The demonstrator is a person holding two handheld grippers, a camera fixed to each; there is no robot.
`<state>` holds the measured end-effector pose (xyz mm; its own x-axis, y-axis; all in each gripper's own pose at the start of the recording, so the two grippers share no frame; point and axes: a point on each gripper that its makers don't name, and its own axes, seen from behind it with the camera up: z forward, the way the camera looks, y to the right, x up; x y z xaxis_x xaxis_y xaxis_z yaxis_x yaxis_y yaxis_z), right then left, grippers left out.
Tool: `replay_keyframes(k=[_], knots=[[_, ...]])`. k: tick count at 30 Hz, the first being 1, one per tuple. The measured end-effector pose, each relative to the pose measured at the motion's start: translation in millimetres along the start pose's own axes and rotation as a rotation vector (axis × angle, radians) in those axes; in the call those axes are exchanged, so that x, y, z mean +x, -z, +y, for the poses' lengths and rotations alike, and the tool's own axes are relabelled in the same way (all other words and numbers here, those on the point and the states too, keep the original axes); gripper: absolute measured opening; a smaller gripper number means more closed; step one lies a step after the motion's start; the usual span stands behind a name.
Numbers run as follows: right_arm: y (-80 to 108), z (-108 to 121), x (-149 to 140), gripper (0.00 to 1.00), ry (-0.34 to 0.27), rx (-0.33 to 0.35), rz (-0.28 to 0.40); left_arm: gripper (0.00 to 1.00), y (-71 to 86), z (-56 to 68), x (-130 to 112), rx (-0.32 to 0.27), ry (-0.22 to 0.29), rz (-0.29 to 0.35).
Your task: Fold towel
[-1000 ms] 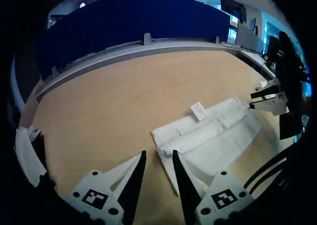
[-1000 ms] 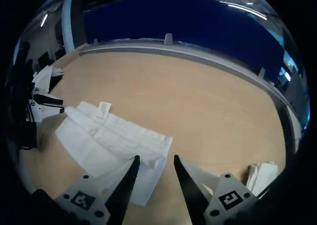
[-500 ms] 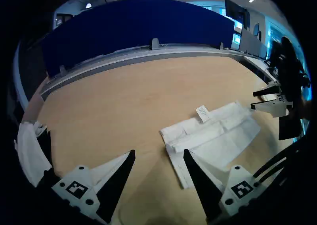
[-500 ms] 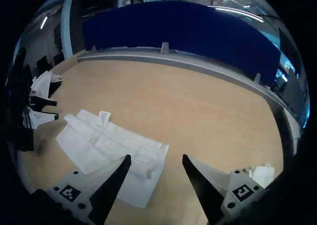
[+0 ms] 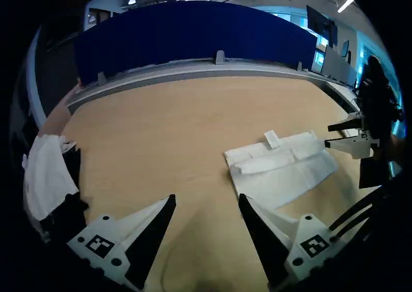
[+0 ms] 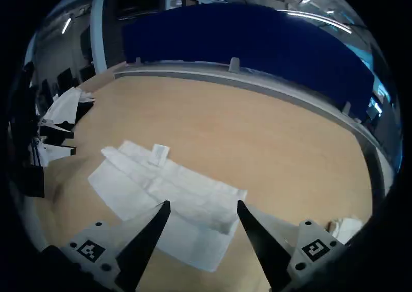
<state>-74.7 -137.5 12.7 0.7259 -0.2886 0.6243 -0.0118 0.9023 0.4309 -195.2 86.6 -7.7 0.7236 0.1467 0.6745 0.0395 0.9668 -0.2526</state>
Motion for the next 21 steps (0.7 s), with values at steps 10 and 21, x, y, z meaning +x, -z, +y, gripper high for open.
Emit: replay_keyframes(k=[10,21], knots=[[-11.1,-53.0,7.1,1.00,0.049,0.078,-0.002,0.90,33.8,-26.1,-28.5,0.073,0.072,0.001],[-18.9,-98.9,-1.7,1.00,0.100,0.154,-0.023,0.90,53.5,-43.5,-49.5,0.113,0.111,0.000]])
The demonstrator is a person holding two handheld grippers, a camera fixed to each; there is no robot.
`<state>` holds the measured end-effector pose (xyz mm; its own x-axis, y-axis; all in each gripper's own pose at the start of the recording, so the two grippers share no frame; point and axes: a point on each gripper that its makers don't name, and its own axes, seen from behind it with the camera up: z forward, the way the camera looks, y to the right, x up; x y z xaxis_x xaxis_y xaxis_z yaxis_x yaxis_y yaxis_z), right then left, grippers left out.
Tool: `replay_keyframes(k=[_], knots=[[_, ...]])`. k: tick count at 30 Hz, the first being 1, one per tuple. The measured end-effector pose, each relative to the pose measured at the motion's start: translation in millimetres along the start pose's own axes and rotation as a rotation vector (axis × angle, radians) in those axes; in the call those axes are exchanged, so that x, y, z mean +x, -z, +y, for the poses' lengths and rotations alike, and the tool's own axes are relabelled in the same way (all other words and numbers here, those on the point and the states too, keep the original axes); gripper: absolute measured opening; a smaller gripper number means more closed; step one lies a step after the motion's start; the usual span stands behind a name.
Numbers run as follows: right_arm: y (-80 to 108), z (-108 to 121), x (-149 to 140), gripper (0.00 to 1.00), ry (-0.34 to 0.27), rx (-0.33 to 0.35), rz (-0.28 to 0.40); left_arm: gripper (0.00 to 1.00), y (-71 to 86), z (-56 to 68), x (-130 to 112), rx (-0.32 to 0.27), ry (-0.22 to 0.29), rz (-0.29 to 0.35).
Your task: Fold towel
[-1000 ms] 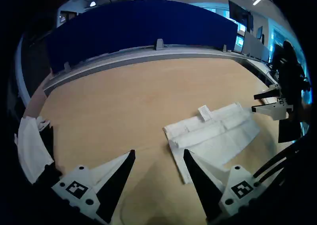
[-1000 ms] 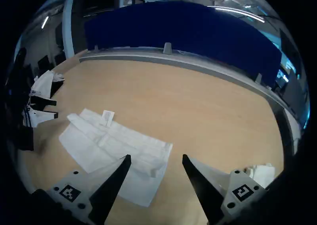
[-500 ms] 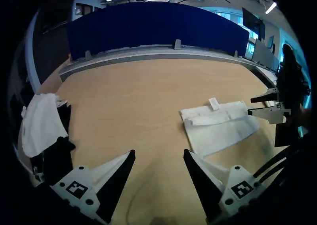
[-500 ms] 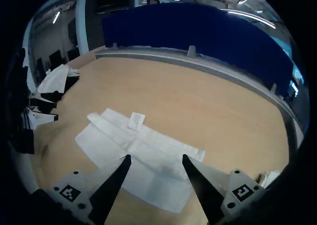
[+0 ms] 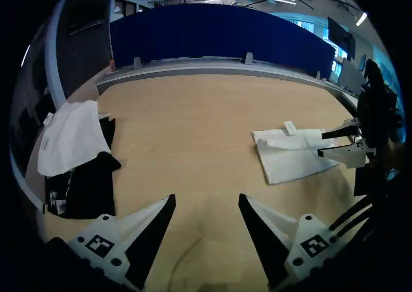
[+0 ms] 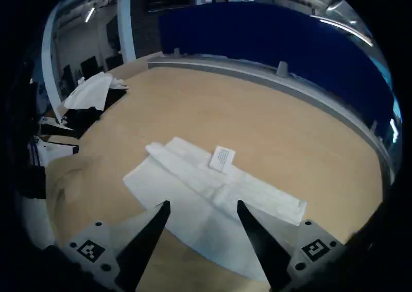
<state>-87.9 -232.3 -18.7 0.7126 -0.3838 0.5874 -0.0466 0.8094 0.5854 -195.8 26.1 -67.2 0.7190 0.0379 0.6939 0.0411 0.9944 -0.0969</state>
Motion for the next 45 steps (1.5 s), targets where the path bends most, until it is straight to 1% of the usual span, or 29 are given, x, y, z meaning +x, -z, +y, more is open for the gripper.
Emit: replay_keyframes(k=[5,11,20,26,32,45], knots=[[-3.9,-6.1,-8.8,1.00,0.010,0.012,-0.019,0.90,1.1,-2.0,-1.2,0.002,0.003,0.002],[-7.1,-9.4,-19.4,1.00,0.000,0.021,-0.037,0.90,0.7,-0.4,-0.9,0.000,0.006,0.004],[-10.9,-9.8,-24.1,1.00,-0.008,0.026,-0.047,0.90,0.4,2.2,-0.9,-0.006,0.003,0.004],[-16.9,-5.9,-24.7,1.00,-0.011,0.022,-0.054,0.90,-0.4,2.5,-0.1,-0.008,0.007,0.005],[-21.6,1.3,-18.8,1.00,-0.019,0.015,-0.049,0.90,-1.7,1.4,-1.9,-0.010,0.006,0.003],[-27.1,18.1,9.6,1.00,-0.012,-0.010,-0.024,0.90,-0.8,1.3,-1.6,-0.010,0.001,0.002]])
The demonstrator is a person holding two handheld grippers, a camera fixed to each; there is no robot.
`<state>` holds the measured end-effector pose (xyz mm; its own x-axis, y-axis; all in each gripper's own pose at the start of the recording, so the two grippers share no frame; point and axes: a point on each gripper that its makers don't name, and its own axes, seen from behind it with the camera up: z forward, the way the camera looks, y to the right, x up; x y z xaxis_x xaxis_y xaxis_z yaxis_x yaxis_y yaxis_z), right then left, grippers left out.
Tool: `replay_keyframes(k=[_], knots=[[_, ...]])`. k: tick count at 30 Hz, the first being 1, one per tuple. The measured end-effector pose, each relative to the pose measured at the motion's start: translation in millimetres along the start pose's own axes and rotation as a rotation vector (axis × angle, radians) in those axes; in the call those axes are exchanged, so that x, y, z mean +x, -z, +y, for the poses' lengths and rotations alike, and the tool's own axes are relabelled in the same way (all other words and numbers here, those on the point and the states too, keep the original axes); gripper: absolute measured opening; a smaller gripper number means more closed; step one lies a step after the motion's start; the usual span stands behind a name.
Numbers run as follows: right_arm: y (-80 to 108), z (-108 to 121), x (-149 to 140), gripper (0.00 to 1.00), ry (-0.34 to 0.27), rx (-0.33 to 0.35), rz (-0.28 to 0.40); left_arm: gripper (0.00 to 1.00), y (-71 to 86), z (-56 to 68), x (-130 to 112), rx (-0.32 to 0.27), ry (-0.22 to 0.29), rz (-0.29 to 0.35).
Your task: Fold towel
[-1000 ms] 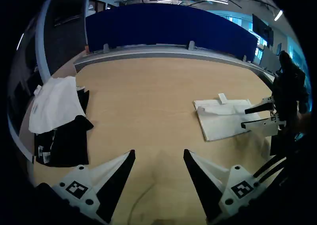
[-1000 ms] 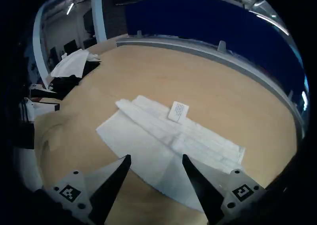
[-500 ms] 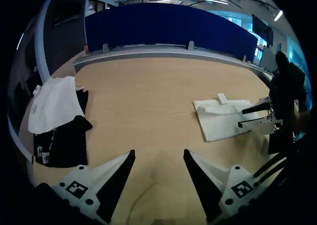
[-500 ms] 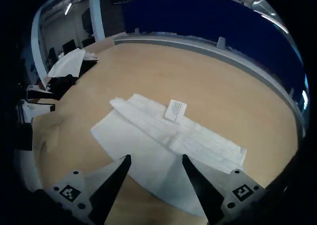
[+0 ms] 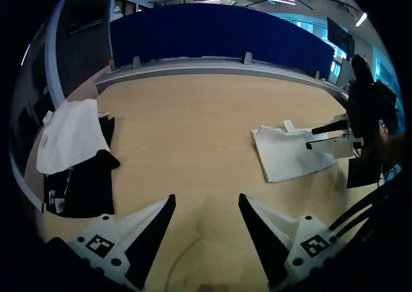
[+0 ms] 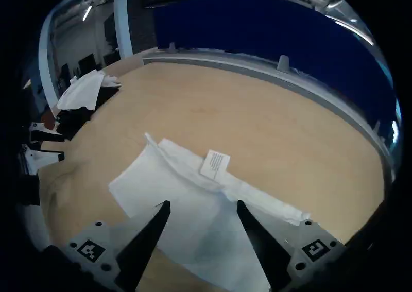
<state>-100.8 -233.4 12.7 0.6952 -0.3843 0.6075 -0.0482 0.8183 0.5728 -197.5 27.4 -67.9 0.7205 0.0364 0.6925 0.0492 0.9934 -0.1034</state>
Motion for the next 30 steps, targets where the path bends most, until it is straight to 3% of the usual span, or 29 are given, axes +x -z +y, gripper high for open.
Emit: replay_keyframes(k=[14,30], knots=[[13.8,1.0,-6.1,1.00,0.004,-0.005,0.006,0.90,-0.6,2.1,5.0,-0.004,-0.007,0.005],[58.6,34.8,-54.7,1.00,-0.020,-0.057,-0.019,0.90,2.6,9.4,7.7,-0.013,-0.013,0.008]])
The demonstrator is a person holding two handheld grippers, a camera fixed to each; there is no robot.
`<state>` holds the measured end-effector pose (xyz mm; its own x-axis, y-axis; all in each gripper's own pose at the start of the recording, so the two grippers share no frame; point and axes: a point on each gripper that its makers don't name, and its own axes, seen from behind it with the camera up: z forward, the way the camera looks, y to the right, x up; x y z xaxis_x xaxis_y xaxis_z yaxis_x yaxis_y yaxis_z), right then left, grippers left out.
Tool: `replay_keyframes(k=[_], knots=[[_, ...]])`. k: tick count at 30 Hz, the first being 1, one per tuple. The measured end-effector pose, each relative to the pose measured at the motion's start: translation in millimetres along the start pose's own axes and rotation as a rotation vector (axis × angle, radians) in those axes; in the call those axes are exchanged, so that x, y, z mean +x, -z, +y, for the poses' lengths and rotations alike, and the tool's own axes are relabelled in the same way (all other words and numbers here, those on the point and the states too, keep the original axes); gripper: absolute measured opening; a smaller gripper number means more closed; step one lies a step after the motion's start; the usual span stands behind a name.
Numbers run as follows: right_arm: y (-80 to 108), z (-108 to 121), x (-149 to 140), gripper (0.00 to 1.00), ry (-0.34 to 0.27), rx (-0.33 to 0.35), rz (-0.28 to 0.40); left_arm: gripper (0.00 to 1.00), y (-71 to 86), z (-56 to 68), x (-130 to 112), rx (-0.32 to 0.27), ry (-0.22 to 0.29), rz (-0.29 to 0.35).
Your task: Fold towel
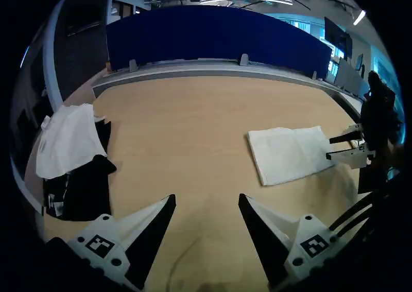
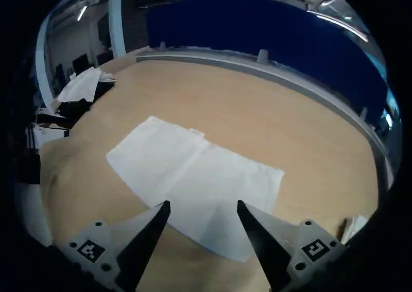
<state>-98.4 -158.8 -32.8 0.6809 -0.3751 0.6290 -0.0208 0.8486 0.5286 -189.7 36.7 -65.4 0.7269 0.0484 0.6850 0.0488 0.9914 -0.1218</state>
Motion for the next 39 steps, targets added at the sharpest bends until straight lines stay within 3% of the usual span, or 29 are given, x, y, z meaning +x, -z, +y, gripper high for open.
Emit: replay_keyframes(k=[21,31,39], knots=[[34.7,40.8,-53.7,0.99,-0.002,-0.052,-0.056,0.90,2.5,2.0,3.2,0.003,-0.009,0.003],[32.3,43.7,-72.3,0.73,-0.011,-0.032,-0.103,0.90,2.7,2.5,3.8,0.002,-0.012,0.004],[29.1,42.0,-75.9,0.47,-0.008,-0.013,-0.121,0.90,2.4,3.4,3.9,-0.001,-0.015,0.004]])
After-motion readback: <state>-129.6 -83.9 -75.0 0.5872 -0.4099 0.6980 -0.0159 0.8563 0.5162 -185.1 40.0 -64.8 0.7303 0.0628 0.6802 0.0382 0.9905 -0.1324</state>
